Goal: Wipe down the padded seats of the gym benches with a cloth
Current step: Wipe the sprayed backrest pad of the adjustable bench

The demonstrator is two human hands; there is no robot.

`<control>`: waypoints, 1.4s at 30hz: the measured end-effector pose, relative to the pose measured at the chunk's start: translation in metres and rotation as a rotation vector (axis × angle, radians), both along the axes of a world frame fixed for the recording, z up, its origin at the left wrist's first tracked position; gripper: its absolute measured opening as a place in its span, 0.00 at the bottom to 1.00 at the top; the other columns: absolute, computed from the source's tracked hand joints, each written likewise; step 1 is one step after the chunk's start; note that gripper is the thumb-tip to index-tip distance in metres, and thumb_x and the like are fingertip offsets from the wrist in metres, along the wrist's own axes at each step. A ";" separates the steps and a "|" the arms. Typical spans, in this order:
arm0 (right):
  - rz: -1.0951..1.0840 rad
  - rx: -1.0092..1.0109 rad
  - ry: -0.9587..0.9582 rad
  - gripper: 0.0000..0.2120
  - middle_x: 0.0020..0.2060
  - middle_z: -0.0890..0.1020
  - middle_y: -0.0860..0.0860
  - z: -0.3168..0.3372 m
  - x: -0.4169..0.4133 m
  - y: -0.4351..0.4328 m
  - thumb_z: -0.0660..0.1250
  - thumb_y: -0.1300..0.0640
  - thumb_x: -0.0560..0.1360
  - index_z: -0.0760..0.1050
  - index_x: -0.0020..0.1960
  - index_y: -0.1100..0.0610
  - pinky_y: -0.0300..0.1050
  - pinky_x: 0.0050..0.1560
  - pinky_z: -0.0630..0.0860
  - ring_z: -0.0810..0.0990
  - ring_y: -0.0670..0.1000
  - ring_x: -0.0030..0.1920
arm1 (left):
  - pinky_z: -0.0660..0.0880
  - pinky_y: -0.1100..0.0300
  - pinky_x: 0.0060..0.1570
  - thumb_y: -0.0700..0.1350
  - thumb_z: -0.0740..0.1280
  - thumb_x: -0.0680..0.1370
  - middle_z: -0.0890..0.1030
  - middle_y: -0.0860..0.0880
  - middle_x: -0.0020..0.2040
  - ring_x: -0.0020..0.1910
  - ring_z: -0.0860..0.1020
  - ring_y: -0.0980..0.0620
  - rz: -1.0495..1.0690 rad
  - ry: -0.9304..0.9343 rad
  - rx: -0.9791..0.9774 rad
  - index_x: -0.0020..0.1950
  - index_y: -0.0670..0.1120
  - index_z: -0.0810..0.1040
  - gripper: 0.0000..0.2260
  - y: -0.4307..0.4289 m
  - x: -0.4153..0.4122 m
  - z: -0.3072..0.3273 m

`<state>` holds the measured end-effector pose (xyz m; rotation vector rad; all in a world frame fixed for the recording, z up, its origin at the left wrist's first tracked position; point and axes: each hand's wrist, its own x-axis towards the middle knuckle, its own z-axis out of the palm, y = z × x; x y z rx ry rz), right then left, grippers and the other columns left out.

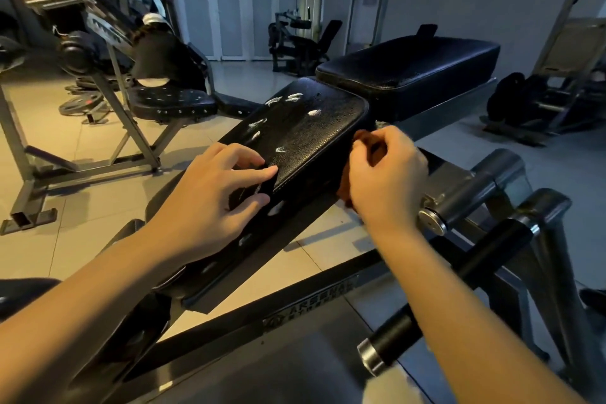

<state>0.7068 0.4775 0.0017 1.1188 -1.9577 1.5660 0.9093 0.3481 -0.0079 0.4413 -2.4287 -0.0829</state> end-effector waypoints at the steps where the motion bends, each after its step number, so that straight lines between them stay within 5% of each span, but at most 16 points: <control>1: 0.008 0.031 0.044 0.02 0.42 0.79 0.46 -0.010 0.011 -0.002 0.67 0.56 0.80 0.77 0.49 0.54 0.24 0.41 0.69 0.75 0.39 0.41 | 0.72 0.44 0.62 0.56 0.64 0.78 0.76 0.55 0.63 0.65 0.71 0.52 -0.003 0.005 0.016 0.70 0.54 0.79 0.20 0.000 0.000 -0.001; 4: 0.103 0.177 0.175 0.01 0.42 0.79 0.44 -0.036 0.036 -0.001 0.68 0.56 0.80 0.77 0.49 0.53 0.27 0.40 0.70 0.75 0.40 0.41 | 0.72 0.48 0.63 0.56 0.64 0.79 0.75 0.56 0.63 0.65 0.71 0.55 -0.014 0.036 0.066 0.70 0.56 0.78 0.20 0.001 0.001 -0.003; 9: 0.014 0.077 -0.012 0.03 0.40 0.76 0.42 -0.007 -0.002 0.003 0.67 0.55 0.80 0.74 0.48 0.52 0.31 0.41 0.72 0.74 0.36 0.41 | 0.72 0.48 0.63 0.57 0.64 0.78 0.75 0.55 0.63 0.65 0.70 0.54 0.003 0.027 0.050 0.70 0.55 0.78 0.21 0.003 -0.002 0.000; 13: 0.079 0.181 0.136 0.04 0.40 0.78 0.43 -0.026 0.028 -0.001 0.67 0.55 0.80 0.76 0.47 0.52 0.27 0.39 0.68 0.74 0.38 0.40 | 0.73 0.46 0.62 0.58 0.62 0.78 0.74 0.56 0.63 0.65 0.70 0.54 -0.003 0.023 0.039 0.70 0.55 0.78 0.21 0.002 0.000 -0.001; 17: 0.000 0.058 -0.015 0.05 0.38 0.77 0.44 -0.013 0.006 -0.003 0.68 0.55 0.79 0.75 0.45 0.52 0.30 0.38 0.69 0.76 0.39 0.39 | 0.73 0.45 0.62 0.58 0.63 0.78 0.75 0.56 0.63 0.65 0.71 0.53 -0.002 0.008 0.030 0.70 0.56 0.78 0.21 -0.001 0.000 0.000; 22: 0.066 0.100 0.035 0.06 0.38 0.78 0.45 -0.016 0.023 -0.005 0.68 0.54 0.79 0.75 0.44 0.53 0.34 0.40 0.74 0.77 0.41 0.40 | 0.72 0.48 0.62 0.60 0.60 0.79 0.75 0.56 0.63 0.64 0.70 0.55 -0.012 0.031 0.051 0.71 0.56 0.77 0.23 0.002 0.002 -0.003; 27: 0.040 0.078 -0.103 0.07 0.37 0.76 0.43 -0.009 0.014 -0.001 0.67 0.55 0.80 0.73 0.44 0.52 0.27 0.36 0.70 0.74 0.31 0.44 | 0.73 0.47 0.61 0.59 0.61 0.79 0.75 0.55 0.62 0.64 0.70 0.54 -0.009 0.027 0.045 0.70 0.55 0.78 0.22 0.001 0.000 -0.002; 32: 0.062 0.037 -0.199 0.05 0.37 0.79 0.45 -0.013 0.016 -0.004 0.67 0.55 0.79 0.75 0.45 0.52 0.29 0.34 0.71 0.78 0.41 0.39 | 0.72 0.47 0.61 0.61 0.59 0.78 0.76 0.55 0.62 0.63 0.71 0.54 -0.022 0.027 0.041 0.70 0.55 0.78 0.23 0.000 0.001 -0.001; 36: 0.076 0.032 -0.247 0.07 0.35 0.77 0.45 -0.008 0.014 0.000 0.68 0.57 0.79 0.74 0.43 0.52 0.24 0.35 0.71 0.75 0.30 0.39 | 0.72 0.49 0.61 0.61 0.58 0.78 0.76 0.55 0.61 0.63 0.70 0.55 -0.011 0.038 0.040 0.70 0.54 0.79 0.24 0.002 0.001 -0.002; 42: 0.090 0.027 -0.281 0.05 0.36 0.79 0.45 -0.013 0.014 -0.003 0.68 0.56 0.80 0.76 0.45 0.54 0.29 0.34 0.73 0.78 0.39 0.39 | 0.72 0.49 0.60 0.61 0.59 0.78 0.76 0.55 0.62 0.63 0.71 0.55 -0.017 0.040 0.046 0.70 0.54 0.79 0.24 0.002 0.000 -0.002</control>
